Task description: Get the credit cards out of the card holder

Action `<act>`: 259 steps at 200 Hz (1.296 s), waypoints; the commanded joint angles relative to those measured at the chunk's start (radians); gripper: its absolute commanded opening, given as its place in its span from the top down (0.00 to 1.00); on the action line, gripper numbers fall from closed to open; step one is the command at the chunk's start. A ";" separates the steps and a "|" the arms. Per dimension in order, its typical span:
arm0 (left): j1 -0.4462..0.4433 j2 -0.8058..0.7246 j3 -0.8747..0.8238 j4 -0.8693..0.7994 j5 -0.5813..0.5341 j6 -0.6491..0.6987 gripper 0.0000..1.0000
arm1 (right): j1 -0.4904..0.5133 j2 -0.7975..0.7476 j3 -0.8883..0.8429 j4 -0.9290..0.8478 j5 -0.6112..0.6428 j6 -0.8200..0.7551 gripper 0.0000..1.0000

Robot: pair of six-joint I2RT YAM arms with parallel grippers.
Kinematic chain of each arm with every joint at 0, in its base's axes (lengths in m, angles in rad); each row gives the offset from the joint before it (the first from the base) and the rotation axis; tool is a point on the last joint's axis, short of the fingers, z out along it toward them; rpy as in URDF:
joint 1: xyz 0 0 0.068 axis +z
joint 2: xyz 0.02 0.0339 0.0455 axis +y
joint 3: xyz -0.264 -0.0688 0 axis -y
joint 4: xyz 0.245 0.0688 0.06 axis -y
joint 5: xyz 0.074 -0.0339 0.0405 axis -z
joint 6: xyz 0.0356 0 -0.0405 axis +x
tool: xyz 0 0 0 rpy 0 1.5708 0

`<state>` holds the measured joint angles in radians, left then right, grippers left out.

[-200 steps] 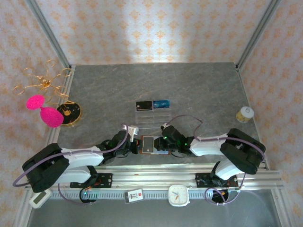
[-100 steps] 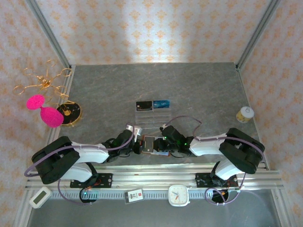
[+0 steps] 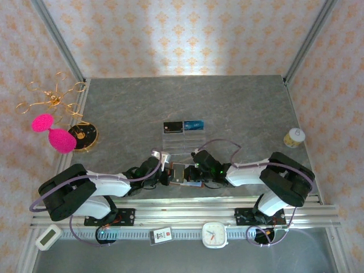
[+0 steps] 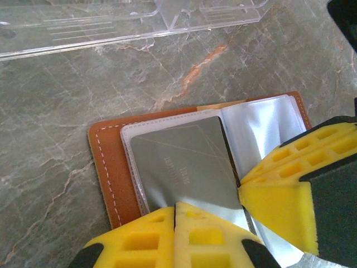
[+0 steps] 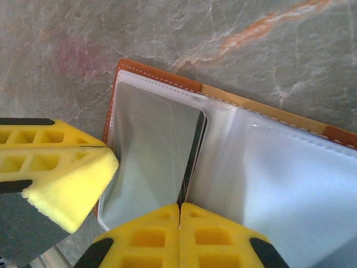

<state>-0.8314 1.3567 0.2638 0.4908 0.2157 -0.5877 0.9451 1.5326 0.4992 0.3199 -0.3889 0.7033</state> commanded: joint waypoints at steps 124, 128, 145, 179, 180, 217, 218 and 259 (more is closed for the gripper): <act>-0.012 -0.140 -0.007 -0.086 0.010 -0.014 1.00 | -0.003 -0.097 0.012 -0.151 0.165 -0.039 1.00; -0.013 -0.148 0.000 -0.092 0.011 -0.011 1.00 | -0.003 -0.100 0.015 -0.157 0.166 -0.043 0.98; -0.019 -0.158 0.023 -0.098 0.018 -0.006 1.00 | -0.002 -0.111 0.027 -0.170 0.165 -0.050 0.78; -0.035 -0.063 0.076 -0.067 0.040 0.028 1.00 | -0.006 -0.106 0.025 -0.149 0.141 -0.050 0.75; -0.035 -0.060 0.077 -0.067 0.040 0.028 1.00 | -0.006 -0.106 0.024 -0.148 0.139 -0.050 0.75; -0.035 0.028 0.092 -0.036 0.036 0.050 1.00 | -0.014 -0.090 0.015 -0.136 0.131 -0.043 0.76; -0.036 0.031 0.092 -0.037 0.035 0.050 1.00 | -0.014 -0.090 0.014 -0.135 0.131 -0.043 0.76; -0.028 0.099 0.071 -0.017 0.032 0.048 1.00 | -0.021 -0.050 0.005 -0.100 0.097 -0.045 0.76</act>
<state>-0.8623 1.4166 0.3340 0.4553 0.2504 -0.5587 0.9283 1.4506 0.5030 0.1932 -0.2710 0.6685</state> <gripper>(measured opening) 0.044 0.245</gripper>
